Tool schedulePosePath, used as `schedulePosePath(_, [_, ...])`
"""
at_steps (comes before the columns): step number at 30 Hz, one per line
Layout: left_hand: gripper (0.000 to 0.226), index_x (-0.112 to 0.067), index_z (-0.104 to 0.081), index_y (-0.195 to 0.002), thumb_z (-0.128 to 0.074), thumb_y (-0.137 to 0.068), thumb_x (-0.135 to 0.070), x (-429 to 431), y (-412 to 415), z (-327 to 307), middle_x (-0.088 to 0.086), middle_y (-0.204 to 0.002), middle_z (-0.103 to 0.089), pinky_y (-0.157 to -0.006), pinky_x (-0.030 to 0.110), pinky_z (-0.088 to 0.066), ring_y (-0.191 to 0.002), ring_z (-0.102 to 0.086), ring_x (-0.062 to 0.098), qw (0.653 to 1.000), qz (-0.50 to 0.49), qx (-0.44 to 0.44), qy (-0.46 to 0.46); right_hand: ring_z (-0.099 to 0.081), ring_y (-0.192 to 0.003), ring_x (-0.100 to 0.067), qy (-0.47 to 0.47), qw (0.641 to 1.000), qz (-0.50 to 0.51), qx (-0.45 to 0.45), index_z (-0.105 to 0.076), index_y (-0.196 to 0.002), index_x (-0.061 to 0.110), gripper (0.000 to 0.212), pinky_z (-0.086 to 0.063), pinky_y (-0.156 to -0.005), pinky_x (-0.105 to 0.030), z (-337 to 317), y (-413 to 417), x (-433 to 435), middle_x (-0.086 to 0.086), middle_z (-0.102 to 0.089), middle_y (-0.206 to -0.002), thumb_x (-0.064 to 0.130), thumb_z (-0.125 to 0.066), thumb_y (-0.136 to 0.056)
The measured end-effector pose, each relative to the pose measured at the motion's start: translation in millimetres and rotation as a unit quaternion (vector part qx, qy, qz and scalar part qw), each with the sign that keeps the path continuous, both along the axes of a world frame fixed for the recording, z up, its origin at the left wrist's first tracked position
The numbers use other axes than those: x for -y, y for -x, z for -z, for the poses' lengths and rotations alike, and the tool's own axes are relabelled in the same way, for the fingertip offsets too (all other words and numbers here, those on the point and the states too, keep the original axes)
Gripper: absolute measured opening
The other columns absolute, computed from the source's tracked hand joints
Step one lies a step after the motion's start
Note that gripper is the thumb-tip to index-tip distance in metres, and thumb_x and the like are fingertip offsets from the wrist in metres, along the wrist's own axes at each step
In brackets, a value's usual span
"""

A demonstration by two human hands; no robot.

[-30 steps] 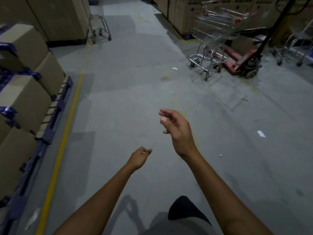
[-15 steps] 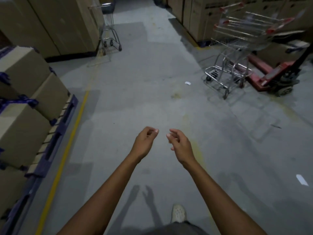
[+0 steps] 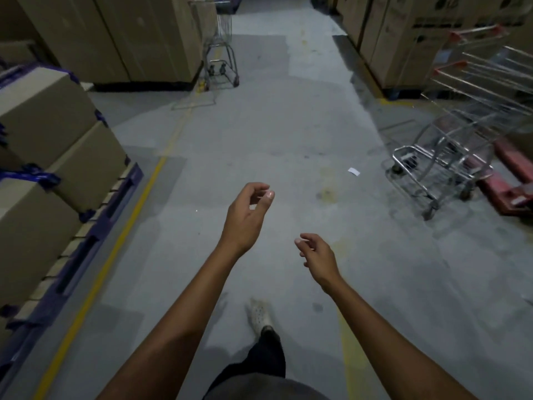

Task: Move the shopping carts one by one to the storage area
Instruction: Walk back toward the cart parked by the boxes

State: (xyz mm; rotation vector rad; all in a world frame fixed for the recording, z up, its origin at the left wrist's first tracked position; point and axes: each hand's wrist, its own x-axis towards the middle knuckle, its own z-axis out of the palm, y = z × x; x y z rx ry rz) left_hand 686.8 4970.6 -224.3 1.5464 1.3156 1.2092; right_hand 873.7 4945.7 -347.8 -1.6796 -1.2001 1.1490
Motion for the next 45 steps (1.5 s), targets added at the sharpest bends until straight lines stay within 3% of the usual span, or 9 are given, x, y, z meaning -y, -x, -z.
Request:
schedulePosePath(2, [0.021, -0.022, -0.062, -0.113, -0.056, -0.1, -0.037, -65, 4, 21, -0.011, -0.107, -0.065, -0.08, 0.008, -0.043, -0.099, -0.059, -0.003, 0.999, -0.011, -0.012, 0.03, -0.066, -0.101, -0.018, -0.014, 1.0, -0.004, -0.006, -0.062, -0.115, 0.029, 0.027, -0.055, -0.093, -0.05, -10, 6, -67, 0.002, -0.068, -0.11, 0.045, -0.063, -0.094])
schedulePosePath(9, [0.031, -0.015, -0.062, -0.105, -0.054, -0.099, -0.045, -262, 19, 76, 0.0, -0.103, -0.066, -0.075, 0.023, -0.044, -0.092, -0.059, 0.015, 0.973, 0.004, -0.1, 0.206, -0.067, -0.1, -0.02, -0.119, 0.989, -0.045, -0.071, -0.063, -0.114, 0.034, 0.037, -0.051, -0.069, -0.027, -117, 34, -272, 0.001, -0.069, -0.112, 0.051, -0.062, -0.082])
schedulePosePath(16, [0.042, -0.017, -0.061, -0.101, -0.048, -0.098, -0.057, -420, 27, 142, 0.001, -0.109, -0.064, -0.089, 0.035, -0.046, -0.102, -0.06, 0.02, 0.929, 0.06, -0.214, 0.297, -0.066, -0.102, -0.016, -0.203, 0.972, -0.068, -0.1, -0.061, -0.118, 0.037, 0.042, -0.056, -0.084, -0.038, -159, 23, -438, 0.009, -0.069, -0.113, 0.057, -0.058, -0.081])
schedulePosePath(19, [0.04, -0.016, -0.062, -0.097, -0.05, -0.098, -0.054, -509, 15, 155, 0.001, -0.105, -0.067, -0.09, 0.037, -0.048, -0.1, -0.062, 0.02, 0.94, 0.041, -0.199, 0.273, -0.066, -0.101, -0.015, -0.198, 0.973, -0.07, -0.095, -0.061, -0.12, 0.034, 0.046, -0.056, -0.086, -0.043, -137, 10, -529, 0.008, -0.069, -0.113, 0.058, -0.058, -0.08])
schedulePosePath(23, [0.033, -0.016, -0.063, -0.099, -0.053, -0.099, -0.047, -643, -19, 133, 0.001, -0.101, -0.067, -0.076, 0.028, -0.045, -0.094, -0.062, 0.017, 0.965, -0.003, -0.158, 0.211, -0.066, -0.102, -0.013, -0.173, 0.978, -0.06, -0.097, -0.061, -0.12, 0.032, 0.05, -0.056, -0.088, -0.044, -106, -14, -663, 0.007, -0.069, -0.112, 0.059, -0.06, -0.078])
schedulePosePath(29, [0.033, -0.025, -0.061, -0.111, -0.044, -0.099, -0.051, -827, -68, 22, -0.006, -0.109, -0.066, -0.086, 0.025, -0.048, -0.102, -0.061, 0.004, 0.995, -0.073, -0.063, 0.028, -0.066, -0.101, -0.014, -0.094, 0.992, -0.054, -0.061, -0.06, -0.123, 0.031, 0.062, -0.056, -0.091, -0.048, -82, -52, -859, 0.006, -0.067, -0.111, 0.069, -0.057, -0.073])
schedulePosePath(34, [0.044, -0.019, -0.06, -0.117, -0.036, -0.098, -0.051, -949, -79, -60, 0.002, -0.113, -0.065, -0.089, 0.031, -0.049, -0.109, -0.062, 0.014, 0.987, -0.08, 0.024, -0.135, -0.065, -0.103, -0.019, -0.013, 0.998, -0.06, -0.025, -0.059, -0.12, 0.031, 0.06, -0.053, -0.094, -0.053, -41, -78, -987, 0.001, -0.065, -0.115, 0.072, -0.057, -0.076])
schedulePosePath(38, [0.044, -0.02, -0.059, -0.118, -0.035, -0.098, -0.051, -1052, -72, -58, 0.004, -0.114, -0.065, -0.091, 0.033, -0.05, -0.109, -0.062, 0.016, 0.982, -0.095, 0.036, -0.163, -0.064, -0.103, -0.021, 0.022, 0.998, -0.063, -0.01, -0.059, -0.12, 0.028, 0.044, -0.053, -0.095, -0.054, -9, -85, -1084, 0.001, -0.065, -0.112, 0.059, -0.062, -0.089])
schedulePosePath(45, [0.048, -0.022, -0.059, -0.116, -0.042, -0.093, -0.06, -1263, -45, 15, -0.002, -0.106, -0.067, -0.085, 0.036, -0.051, -0.101, -0.064, 0.015, 0.981, -0.162, 0.06, -0.086, -0.065, -0.103, -0.018, -0.017, 0.997, -0.073, -0.023, -0.061, -0.12, 0.026, 0.041, -0.053, -0.096, -0.052, -15, -50, -1296, 0.001, -0.065, -0.114, 0.054, -0.062, -0.091])
